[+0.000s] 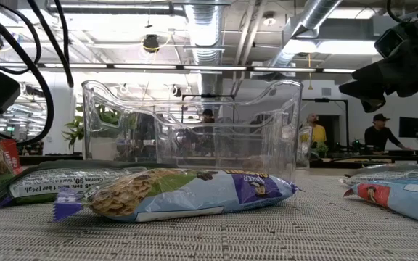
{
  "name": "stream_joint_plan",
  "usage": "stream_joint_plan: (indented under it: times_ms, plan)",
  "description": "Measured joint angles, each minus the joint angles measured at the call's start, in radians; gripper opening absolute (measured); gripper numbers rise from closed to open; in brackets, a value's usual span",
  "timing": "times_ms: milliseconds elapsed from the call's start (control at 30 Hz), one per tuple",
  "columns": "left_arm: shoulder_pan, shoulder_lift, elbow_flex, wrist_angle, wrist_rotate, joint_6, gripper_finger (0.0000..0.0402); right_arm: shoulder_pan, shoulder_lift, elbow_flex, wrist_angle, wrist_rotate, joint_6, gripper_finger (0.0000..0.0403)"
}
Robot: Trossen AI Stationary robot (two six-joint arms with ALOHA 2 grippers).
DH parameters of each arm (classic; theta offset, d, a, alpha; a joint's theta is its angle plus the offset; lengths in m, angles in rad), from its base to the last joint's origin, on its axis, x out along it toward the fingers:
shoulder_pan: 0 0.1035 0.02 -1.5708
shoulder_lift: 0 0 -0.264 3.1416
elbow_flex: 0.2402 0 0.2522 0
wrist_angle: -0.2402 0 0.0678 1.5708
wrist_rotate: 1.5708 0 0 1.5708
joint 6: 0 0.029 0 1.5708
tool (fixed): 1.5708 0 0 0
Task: Pick and place Granola Bars by type
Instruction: Put the top left blue granola bar into the middle transparent bin
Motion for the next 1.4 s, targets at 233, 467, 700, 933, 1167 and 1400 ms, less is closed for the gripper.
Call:
stream_joint_plan:
  times_ms: [233, 467, 700, 933, 1167, 1400]
  plan:
    - [0.0, 0.0, -0.001, -0.002, -0.005, 0.028, 0.0191, 0.0, 0.0, 0.0, 0.0, 0.0, 0.0, 0.0184]
    - [0.0, 0.0, -0.002, -0.009, -0.012, 0.058, 0.0121, 0.0, 0.0, 0.0, 0.0, 0.0, 0.0, 0.0184]
    - [0.0, 0.001, -0.002, 0.01, -0.017, 0.086, 0.0086, 0.0, 0.0, 0.0, 0.0, 0.0, 0.0, 0.0184]
    - [0.0, -0.026, -0.003, 0.106, -0.039, 0.093, 0.0083, 0.0, 0.0, 0.0, 0.0, 0.0, 0.0, 0.0184]
    - [0.0, -0.123, 0.015, 0.191, -0.038, 0.146, 0.0083, 0.0, 0.0, 0.0, 0.0, 0.0, 0.0, 0.0184]
    - [0.009, -0.265, 0.026, 0.36, -0.096, 0.213, 0.0083, 0.0, 0.0, 0.0, 0.0, 0.0, 0.0, 0.0184]
